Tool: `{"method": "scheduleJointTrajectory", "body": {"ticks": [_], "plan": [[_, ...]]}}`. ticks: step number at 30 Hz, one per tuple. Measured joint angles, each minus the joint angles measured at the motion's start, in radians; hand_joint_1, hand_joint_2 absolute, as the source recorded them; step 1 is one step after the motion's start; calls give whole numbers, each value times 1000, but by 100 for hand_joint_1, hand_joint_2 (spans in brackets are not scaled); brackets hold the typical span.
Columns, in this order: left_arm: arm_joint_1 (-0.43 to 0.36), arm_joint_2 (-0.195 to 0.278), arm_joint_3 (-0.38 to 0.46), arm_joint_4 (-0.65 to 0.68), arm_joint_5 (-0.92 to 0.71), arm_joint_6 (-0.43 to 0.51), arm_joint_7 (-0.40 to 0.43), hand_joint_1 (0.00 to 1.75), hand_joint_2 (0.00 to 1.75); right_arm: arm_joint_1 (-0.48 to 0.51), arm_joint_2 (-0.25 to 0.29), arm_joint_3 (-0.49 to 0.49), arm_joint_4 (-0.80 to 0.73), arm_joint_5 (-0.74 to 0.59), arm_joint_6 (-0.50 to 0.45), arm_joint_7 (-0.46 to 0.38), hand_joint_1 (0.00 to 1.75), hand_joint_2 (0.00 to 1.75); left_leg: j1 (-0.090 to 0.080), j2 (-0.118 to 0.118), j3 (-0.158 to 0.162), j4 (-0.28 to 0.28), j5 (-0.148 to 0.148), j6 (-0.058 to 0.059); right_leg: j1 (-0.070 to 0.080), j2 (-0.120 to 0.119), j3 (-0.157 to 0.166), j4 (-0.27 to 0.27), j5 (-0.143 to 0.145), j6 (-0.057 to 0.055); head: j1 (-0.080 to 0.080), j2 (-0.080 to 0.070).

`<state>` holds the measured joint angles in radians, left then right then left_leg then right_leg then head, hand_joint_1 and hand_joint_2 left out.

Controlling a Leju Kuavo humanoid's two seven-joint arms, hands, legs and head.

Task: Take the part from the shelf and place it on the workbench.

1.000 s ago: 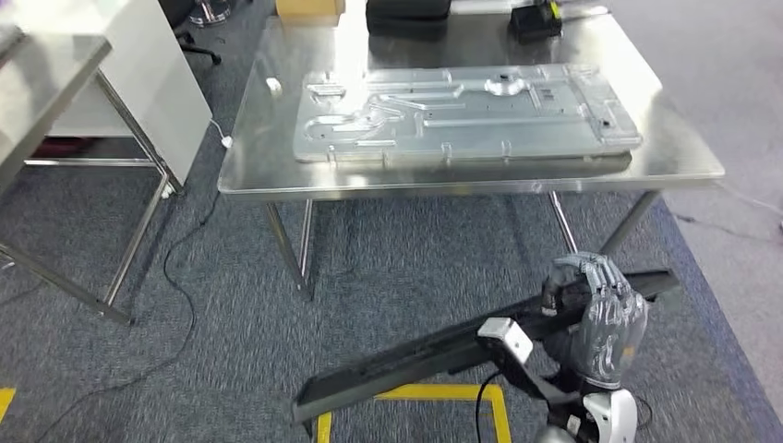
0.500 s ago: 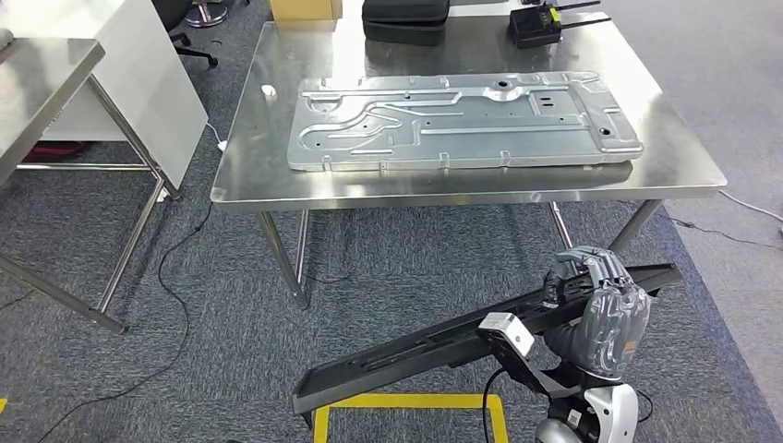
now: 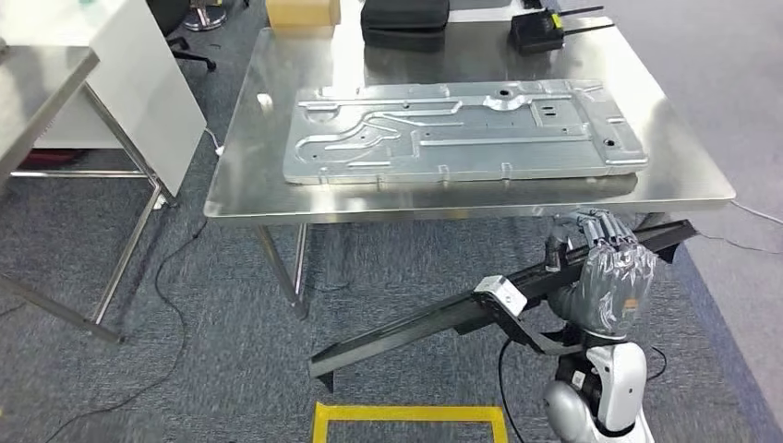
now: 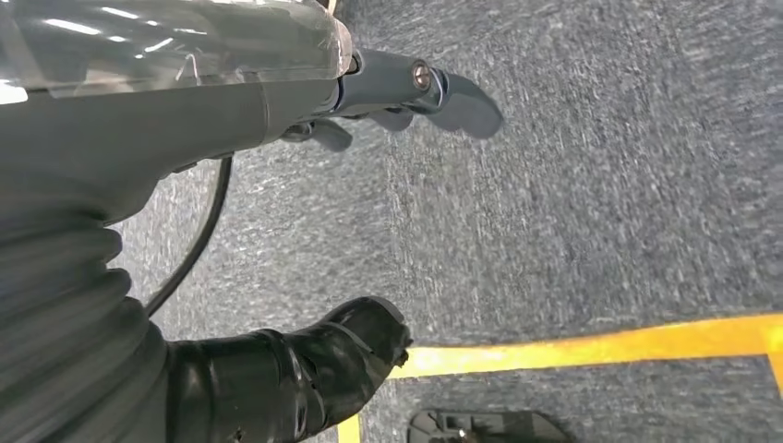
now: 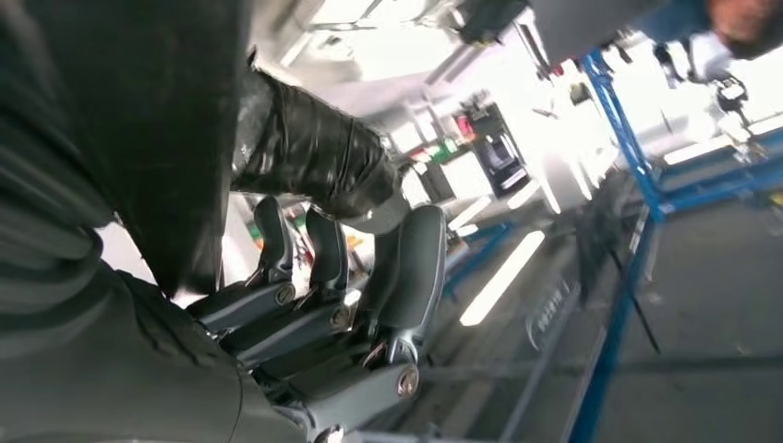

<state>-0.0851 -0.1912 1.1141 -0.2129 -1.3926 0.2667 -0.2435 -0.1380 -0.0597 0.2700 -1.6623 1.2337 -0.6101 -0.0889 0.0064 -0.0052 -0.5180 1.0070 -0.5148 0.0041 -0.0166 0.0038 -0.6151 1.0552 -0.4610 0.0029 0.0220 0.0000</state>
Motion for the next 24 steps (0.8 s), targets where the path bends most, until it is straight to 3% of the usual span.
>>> {"method": "scheduleJointTrajectory", "body": {"ticks": [2,3,6,7,8,10,12,15,18,19,21,22,23,24], "plan": [[-1,0,-5,0,-1,0,0,0,175,-13,-5,-4,10,0,3,6,175,175,2,1,-4,21,-17,-10,-2,1,10,-9,-5,-13,-1,0],[-1,0,-6,0,-1,0,0,0,175,-20,-7,-6,15,0,3,8,175,175,3,1,-21,59,-35,-14,-4,1,16,-12,-7,-19,-2,0],[0,0,-8,0,-2,0,-1,0,175,-32,-8,-8,28,0,4,10,175,175,5,2,-137,255,-99,-22,-1,-1,33,-14,-22,-31,-3,0],[1,0,-8,0,-2,0,-1,0,175,-33,-9,-8,33,0,4,10,175,175,5,2,-168,293,-96,-21,1,-1,41,-14,-28,-32,-3,0],[2,0,-8,0,-2,0,-1,0,175,-33,-10,-9,37,0,4,10,175,175,5,2,-180,292,-71,-18,3,0,50,-14,-35,-33,-3,0],[5,0,-8,0,-2,0,-1,0,175,-35,-11,-9,43,0,5,10,175,175,1,1,-154,183,23,-5,8,3,74,-15,-50,-32,-3,0],[6,2,-8,0,-2,0,-1,0,175,-39,-12,-9,47,0,5,10,175,175,-7,2,-109,71,79,15,11,4,88,-17,-64,-26,-3,0],[2,4,-9,0,-2,0,-1,0,175,-45,-13,-10,52,0,6,11,175,175,-14,2,-84,21,70,29,8,2,92,-26,-71,-11,-2,0],[5,2,-9,0,-2,0,-2,0,175,-53,-17,-13,54,0,6,14,175,175,-4,3,-56,-13,71,36,9,-2,84,6,-90,4,-1,0],[7,2,-9,0,-2,0,-2,0,175,-56,-19,-14,54,-1,7,16,175,175,-1,4,-46,-21,69,38,8,-3,58,55,-109,8,-1,0],[6,1,-10,0,-3,-1,-3,0,175,-59,-22,-16,57,-8,9,18,175,175,-1,4,-34,-22,59,41,4,-3,-26,185,-148,15,0,0],[5,0,-10,0,-5,-1,-3,0,175,-59,-24,-18,58,-14,11,19,175,175,0,3,-27,-21,51,41,2,-3,-62,229,-148,19,0,0],[6,0,-10,0,-6,-1,-3,0,175,-59,-25,-19,60,-20,13,19,175,175,0,2,-18,-19,42,40,-1,-3,-83,240,-129,22,0,0],[7,0,-10,0,-8,-1,-3,0,175,-60,-26,-21,61,-26,15,19,175,175,1,1,-7,-17,33,37,-3,-3,-85,212,-90,24,0,0]]}}
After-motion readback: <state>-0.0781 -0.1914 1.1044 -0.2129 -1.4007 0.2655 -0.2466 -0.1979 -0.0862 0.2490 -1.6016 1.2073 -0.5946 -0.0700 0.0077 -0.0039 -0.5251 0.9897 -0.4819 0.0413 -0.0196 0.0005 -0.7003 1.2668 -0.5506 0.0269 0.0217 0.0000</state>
